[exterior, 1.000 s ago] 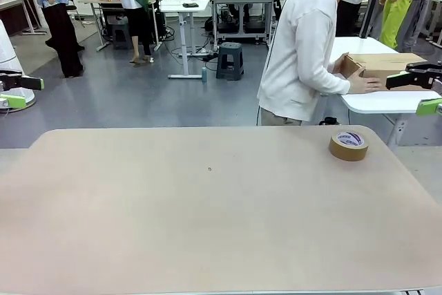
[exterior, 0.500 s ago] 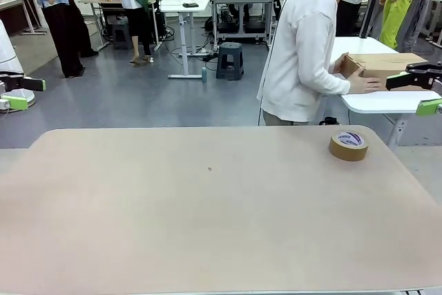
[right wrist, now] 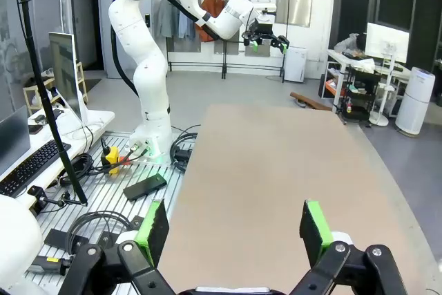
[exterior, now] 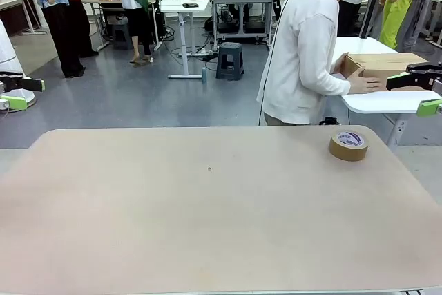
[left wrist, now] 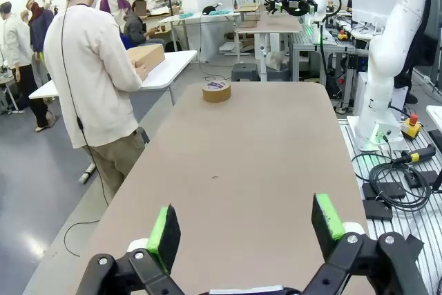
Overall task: Wrap the clocks to prevent damage.
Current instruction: After the human seals the box with tape, release both hands from the side flaps of the Package Box.
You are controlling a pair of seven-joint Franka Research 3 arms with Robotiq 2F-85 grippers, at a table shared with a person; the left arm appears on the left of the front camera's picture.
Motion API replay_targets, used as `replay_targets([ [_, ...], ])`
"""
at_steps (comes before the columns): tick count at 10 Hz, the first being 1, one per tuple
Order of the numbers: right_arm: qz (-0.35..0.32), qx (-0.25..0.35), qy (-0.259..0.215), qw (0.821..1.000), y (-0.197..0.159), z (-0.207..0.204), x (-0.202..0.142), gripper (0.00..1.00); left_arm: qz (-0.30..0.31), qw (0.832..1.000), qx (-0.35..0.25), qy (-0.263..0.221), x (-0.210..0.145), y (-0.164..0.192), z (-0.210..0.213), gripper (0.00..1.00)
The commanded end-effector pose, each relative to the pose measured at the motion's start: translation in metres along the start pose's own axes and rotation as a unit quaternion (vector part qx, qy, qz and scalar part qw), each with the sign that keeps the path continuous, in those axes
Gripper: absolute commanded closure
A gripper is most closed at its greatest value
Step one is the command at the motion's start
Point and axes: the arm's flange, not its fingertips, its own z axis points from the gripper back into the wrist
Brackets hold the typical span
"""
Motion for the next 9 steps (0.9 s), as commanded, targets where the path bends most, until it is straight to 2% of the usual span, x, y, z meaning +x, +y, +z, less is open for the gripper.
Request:
replay_targets([
  [1, 0.002, 0.003, -0.008, 1.000, 0.0001, -0.0001, 0.0001, 0.00, -0.003, 1.000, -0.003, -0.007, 0.0005, 0.0008, 0.0025, 0.00],
  [9, 0.002, 0.003, -0.008, 1.000, 0.0001, -0.0001, 0.0001, 0.00, -0.003, 1.000, -0.003, -0.007, 0.0005, 0.0008, 0.0025, 0.00],
])
